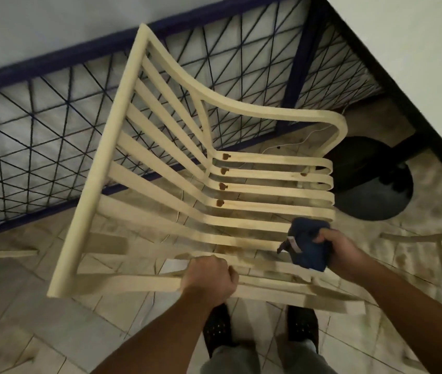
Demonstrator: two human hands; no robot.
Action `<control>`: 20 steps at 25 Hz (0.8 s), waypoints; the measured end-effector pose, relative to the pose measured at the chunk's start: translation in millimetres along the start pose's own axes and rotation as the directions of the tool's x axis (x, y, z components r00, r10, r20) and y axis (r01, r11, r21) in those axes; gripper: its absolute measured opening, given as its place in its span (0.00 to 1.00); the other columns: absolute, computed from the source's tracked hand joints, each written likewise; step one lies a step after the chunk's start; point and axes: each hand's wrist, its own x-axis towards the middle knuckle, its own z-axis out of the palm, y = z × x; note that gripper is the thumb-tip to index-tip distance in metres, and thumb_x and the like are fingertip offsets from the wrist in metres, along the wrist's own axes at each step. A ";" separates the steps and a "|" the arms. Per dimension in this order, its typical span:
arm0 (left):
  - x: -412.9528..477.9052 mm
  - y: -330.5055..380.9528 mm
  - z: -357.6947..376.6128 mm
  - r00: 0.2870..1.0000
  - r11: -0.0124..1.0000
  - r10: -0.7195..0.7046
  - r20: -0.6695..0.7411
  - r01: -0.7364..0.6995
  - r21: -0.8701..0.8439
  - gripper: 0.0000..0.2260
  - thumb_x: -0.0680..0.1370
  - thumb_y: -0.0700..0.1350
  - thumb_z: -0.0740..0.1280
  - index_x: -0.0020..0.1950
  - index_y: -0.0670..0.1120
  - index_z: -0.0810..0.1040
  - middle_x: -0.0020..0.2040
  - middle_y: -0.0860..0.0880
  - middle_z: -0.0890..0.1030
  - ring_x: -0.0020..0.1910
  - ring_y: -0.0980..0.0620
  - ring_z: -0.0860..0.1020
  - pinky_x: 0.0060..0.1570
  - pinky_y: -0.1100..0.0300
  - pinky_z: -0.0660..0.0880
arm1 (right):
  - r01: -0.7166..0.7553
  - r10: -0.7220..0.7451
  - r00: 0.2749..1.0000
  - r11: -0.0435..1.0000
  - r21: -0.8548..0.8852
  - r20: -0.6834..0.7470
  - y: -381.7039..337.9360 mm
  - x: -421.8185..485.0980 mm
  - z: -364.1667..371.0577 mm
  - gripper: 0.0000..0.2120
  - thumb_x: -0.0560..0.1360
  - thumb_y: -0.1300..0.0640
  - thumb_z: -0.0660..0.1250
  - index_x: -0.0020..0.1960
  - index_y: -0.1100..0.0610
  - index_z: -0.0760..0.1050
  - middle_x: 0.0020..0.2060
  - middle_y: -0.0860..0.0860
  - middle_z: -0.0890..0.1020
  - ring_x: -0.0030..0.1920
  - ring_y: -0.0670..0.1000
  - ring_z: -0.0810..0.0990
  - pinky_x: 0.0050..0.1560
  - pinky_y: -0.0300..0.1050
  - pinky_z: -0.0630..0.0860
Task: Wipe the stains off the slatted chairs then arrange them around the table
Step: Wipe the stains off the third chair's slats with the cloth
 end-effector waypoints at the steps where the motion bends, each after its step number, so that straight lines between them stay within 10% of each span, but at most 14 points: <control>1: -3.5 -1.2 -2.3 1.000 1.000 0.001 -0.006 -0.001 -0.002 0.26 0.83 0.62 0.49 0.44 0.47 0.78 0.37 0.49 0.78 0.37 0.52 0.78 0.43 0.56 0.79 | 0.016 -0.018 0.999 0.998 0.067 0.029 -6.2 -19.6 3.4 0.17 0.70 0.62 0.62 0.59 0.61 0.74 0.55 0.63 0.79 0.53 0.60 0.79 0.53 0.53 0.76; 5: -19.6 -1.0 -9.2 0.995 0.945 -0.096 -0.011 0.088 -0.315 0.19 0.83 0.60 0.55 0.50 0.50 0.79 0.44 0.49 0.81 0.43 0.50 0.79 0.47 0.53 0.79 | 0.086 -0.144 0.972 0.954 0.287 0.187 -31.6 -102.1 24.1 0.19 0.75 0.62 0.54 0.62 0.61 0.76 0.56 0.63 0.82 0.55 0.62 0.82 0.53 0.54 0.81; 9: -45.8 19.3 -58.2 0.968 0.505 -0.250 -0.024 0.109 -0.856 0.11 0.83 0.49 0.62 0.48 0.46 0.81 0.43 0.48 0.83 0.45 0.47 0.80 0.54 0.50 0.79 | 0.116 -0.240 0.939 0.895 0.431 0.246 -47.4 -168.2 44.3 0.19 0.78 0.61 0.54 0.66 0.60 0.74 0.62 0.64 0.80 0.61 0.64 0.79 0.57 0.57 0.80; 13: -106.5 56.1 -153.6 0.958 0.139 -0.254 -0.137 -0.104 -0.985 0.09 0.84 0.45 0.64 0.50 0.45 0.83 0.45 0.46 0.85 0.47 0.44 0.82 0.44 0.59 0.76 | 0.108 -0.262 0.917 0.890 0.443 0.302 -67.9 -224.0 65.0 0.20 0.80 0.59 0.56 0.70 0.59 0.72 0.66 0.65 0.78 0.64 0.67 0.78 0.63 0.61 0.75; 20: -199.1 85.9 -257.9 0.896 0.148 -0.084 -0.436 -0.422 -0.895 0.14 0.78 0.52 0.70 0.63 0.53 0.81 0.58 0.56 0.83 0.54 0.63 0.80 0.48 0.65 0.79 | 0.250 -0.313 0.892 0.943 0.221 0.326 -119.2 -300.8 93.8 0.19 0.80 0.56 0.59 0.68 0.60 0.74 0.59 0.63 0.83 0.60 0.66 0.82 0.64 0.65 0.75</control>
